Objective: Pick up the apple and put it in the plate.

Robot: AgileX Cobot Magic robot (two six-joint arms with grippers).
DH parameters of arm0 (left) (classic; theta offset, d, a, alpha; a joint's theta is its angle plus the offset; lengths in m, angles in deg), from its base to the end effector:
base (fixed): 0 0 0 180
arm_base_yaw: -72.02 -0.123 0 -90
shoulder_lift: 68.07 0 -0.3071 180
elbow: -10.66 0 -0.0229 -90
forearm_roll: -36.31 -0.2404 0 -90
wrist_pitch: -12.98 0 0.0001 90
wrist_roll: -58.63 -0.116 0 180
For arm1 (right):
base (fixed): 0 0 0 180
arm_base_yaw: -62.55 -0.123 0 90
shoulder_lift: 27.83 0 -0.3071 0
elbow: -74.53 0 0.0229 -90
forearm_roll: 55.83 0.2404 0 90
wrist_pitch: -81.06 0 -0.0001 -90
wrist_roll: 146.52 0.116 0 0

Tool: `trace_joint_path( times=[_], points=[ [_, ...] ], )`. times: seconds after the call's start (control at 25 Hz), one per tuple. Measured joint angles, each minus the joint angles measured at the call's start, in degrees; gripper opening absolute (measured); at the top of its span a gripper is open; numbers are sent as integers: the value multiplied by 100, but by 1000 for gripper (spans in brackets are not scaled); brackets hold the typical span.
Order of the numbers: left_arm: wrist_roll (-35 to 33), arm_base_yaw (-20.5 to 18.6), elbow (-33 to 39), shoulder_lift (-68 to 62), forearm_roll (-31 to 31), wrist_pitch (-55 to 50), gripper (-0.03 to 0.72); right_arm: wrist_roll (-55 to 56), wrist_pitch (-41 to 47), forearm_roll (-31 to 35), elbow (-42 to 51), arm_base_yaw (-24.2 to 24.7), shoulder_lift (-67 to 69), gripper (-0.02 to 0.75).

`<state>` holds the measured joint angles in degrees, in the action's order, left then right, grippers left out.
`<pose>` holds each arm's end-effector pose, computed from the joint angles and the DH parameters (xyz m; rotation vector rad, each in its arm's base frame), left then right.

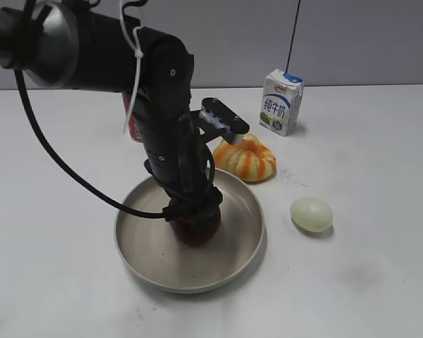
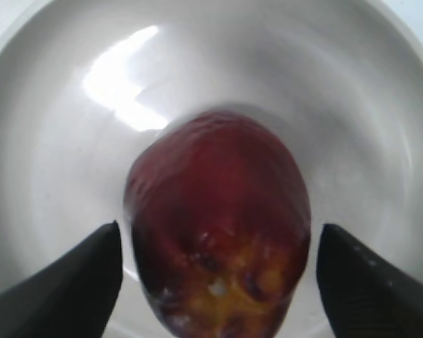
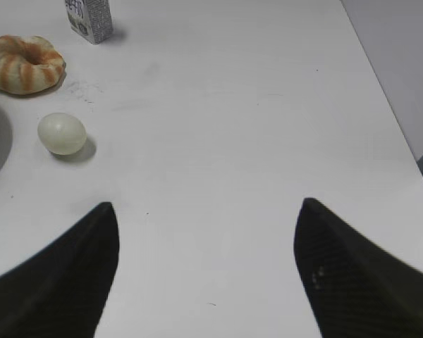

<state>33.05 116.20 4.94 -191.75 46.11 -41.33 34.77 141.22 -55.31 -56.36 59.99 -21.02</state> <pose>0.2825 -0.2969 0.1723 1.6142 2.5549 -0.2505 -0.0145 0.0003 0.2620 -0.0229 2.0262 0.0533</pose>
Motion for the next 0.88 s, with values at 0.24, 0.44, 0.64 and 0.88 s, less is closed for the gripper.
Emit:
trace_joint_path(
  times=[0.24, 0.44, 0.64, 0.88],
  points=[
    [46, -58, -299, 277, -10, -536, 655, 0, 0, 0, 0, 0, 0, 585],
    [601, -561, -718, 826, -223, -993, 638, 0, 0, 0, 0, 0, 0, 585],
    [1408, -1643, -744, 1160, -840, -1465, 612, 0, 0, 0, 0, 0, 0, 585],
    [1714, -3037, -253, 1496, -1026, -1519, 578, 0, 0, 0, 0, 0, 0, 585]
  ],
)
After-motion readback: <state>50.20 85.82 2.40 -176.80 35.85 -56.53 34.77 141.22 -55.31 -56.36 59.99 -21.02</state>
